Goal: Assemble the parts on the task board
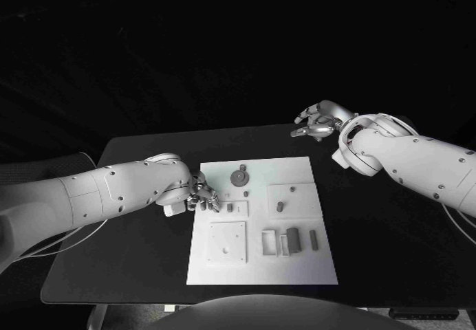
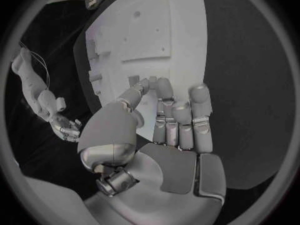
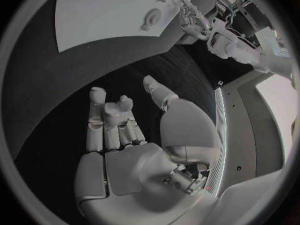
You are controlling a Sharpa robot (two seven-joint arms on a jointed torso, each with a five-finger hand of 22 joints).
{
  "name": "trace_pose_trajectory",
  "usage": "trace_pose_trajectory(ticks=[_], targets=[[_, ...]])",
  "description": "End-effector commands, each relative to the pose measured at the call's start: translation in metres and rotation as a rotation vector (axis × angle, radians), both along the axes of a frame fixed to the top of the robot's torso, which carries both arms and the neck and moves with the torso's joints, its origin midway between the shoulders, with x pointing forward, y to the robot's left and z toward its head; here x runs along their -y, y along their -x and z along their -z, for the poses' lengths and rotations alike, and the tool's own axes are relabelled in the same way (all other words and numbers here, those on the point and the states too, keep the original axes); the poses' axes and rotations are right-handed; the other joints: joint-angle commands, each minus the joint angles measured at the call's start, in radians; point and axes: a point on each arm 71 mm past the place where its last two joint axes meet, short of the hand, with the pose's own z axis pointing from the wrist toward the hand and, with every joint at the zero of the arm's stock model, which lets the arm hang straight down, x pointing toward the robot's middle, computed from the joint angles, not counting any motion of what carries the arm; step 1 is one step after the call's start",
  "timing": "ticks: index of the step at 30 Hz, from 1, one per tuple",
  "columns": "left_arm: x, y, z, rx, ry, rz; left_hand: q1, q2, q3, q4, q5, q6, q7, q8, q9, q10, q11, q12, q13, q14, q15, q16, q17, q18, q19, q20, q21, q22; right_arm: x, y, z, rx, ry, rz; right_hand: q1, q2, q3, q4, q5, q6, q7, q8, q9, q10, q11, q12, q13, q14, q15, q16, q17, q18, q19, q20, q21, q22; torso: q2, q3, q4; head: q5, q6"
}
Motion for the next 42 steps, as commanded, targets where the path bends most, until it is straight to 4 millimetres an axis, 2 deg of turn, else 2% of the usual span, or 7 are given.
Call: trace_pose_trajectory(ticks=[1,10,13,18,27,36,42], targets=[[-0.0003,0.0011,0.0019,-0.010,-0.015,0.013,0.065,0.070,0.021,-0.019,0.003,0.005,-0.001,0.003,0.002,0.004,0.000,0.002,-0.001,0.004,-0.012,0.003,0.001,0.017,0.006,-0.002,0.004,0.019,-0.0012,0.0005,0.0003,-0.002,0.007,-0.013,-0.012,0.001,0.000,0.006,0.003,-0.001,0.018,0.006,-0.002,-0.007,0.000,0.006,-0.001,-0.006,0.004,0.007,-0.001,0.014,0.003,-0.008,-0.006,0.018,0.000,0.0004,-0.0003,0.000,0.000],[0.0020,0.0010,0.0023,-0.006,-0.013,0.012,0.062,0.072,0.019,-0.018,-0.003,0.005,0.000,0.002,0.002,0.003,0.000,0.001,-0.002,0.005,-0.012,0.002,0.001,0.017,0.006,-0.002,0.004,0.019,-0.0011,0.0005,0.0004,-0.002,0.007,-0.013,-0.012,0.000,0.000,0.006,0.003,-0.002,0.018,0.007,-0.002,-0.008,0.000,0.006,-0.001,-0.006,0.004,0.007,-0.001,0.014,0.003,-0.008,-0.006,0.018,0.000,0.0005,-0.0003,0.000,0.000],[0.0026,0.0009,0.0021,-0.004,0.000,0.007,0.054,0.072,0.014,-0.013,-0.025,0.004,0.000,0.001,0.002,0.003,0.000,0.000,-0.002,0.006,-0.012,-0.001,0.000,0.017,0.006,-0.001,0.002,0.018,-0.0008,0.0004,0.0004,-0.002,0.007,-0.013,-0.012,0.000,0.000,0.006,0.003,-0.002,0.018,0.007,-0.002,-0.008,0.000,0.006,-0.002,-0.006,0.004,0.007,-0.001,0.014,0.003,-0.008,-0.006,0.018,0.000,0.0006,-0.0006,0.000,-0.001],[0.0033,0.0011,0.0023,-0.009,0.012,0.006,0.002,0.038,-0.022,0.010,-0.041,0.003,0.000,0.002,0.008,0.002,0.001,0.000,-0.003,0.007,-0.012,-0.003,-0.001,0.018,0.007,0.000,-0.001,0.017,-0.0007,0.0004,0.0005,-0.002,0.008,-0.012,-0.012,0.000,0.000,0.006,0.003,-0.002,0.018,0.007,-0.002,-0.008,0.000,0.006,-0.002,-0.006,0.004,0.007,-0.001,0.014,0.003,-0.008,-0.006,0.018,0.000,0.0006,-0.0006,0.000,-0.001],[0.0025,0.0007,0.0024,-0.014,0.028,-0.010,-0.084,-0.021,-0.061,0.073,-0.179,-0.003,0.000,-0.004,0.014,-0.002,0.000,-0.005,-0.008,0.004,-0.013,-0.010,-0.002,0.024,0.003,-0.003,-0.016,0.015,-0.0004,0.0003,0.0005,-0.003,0.008,-0.012,-0.012,0.000,0.000,0.006,0.003,-0.002,0.018,0.007,-0.002,-0.008,0.000,0.006,-0.002,-0.006,0.004,0.007,-0.001,0.014,0.003,-0.008,-0.006,0.018,0.000,0.0009,-0.0003,-0.001,-0.002],[0.0023,0.0007,0.0027,-0.021,0.036,-0.014,-0.110,-0.054,-0.067,0.098,-0.187,-0.007,0.001,-0.005,0.017,-0.005,0.000,-0.005,-0.009,0.001,-0.013,-0.010,-0.001,0.026,0.002,-0.004,-0.019,0.016,-0.0007,0.0003,0.0006,-0.003,0.008,-0.013,-0.012,0.000,0.000,0.006,0.003,-0.002,0.018,0.007,-0.002,-0.008,0.000,0.007,-0.002,-0.006,0.004,0.007,-0.001,0.014,0.003,-0.008,-0.006,0.018,0.000,0.0007,-0.0002,-0.002,-0.003],[0.0006,-0.0002,0.0024,-0.013,0.038,-0.025,-0.115,-0.059,-0.065,0.107,-0.188,-0.007,0.001,-0.005,0.019,-0.005,0.000,-0.005,-0.009,0.001,-0.013,-0.009,0.000,0.026,0.002,-0.005,-0.020,0.016,-0.0003,0.0003,0.0007,-0.003,0.008,-0.012,-0.012,0.001,0.000,0.006,0.003,-0.002,0.018,0.007,-0.002,-0.008,0.000,0.007,-0.002,-0.006,0.004,0.007,-0.001,0.014,0.003,-0.008,-0.006,0.018,0.000,0.0008,-0.0004,-0.002,-0.003]])
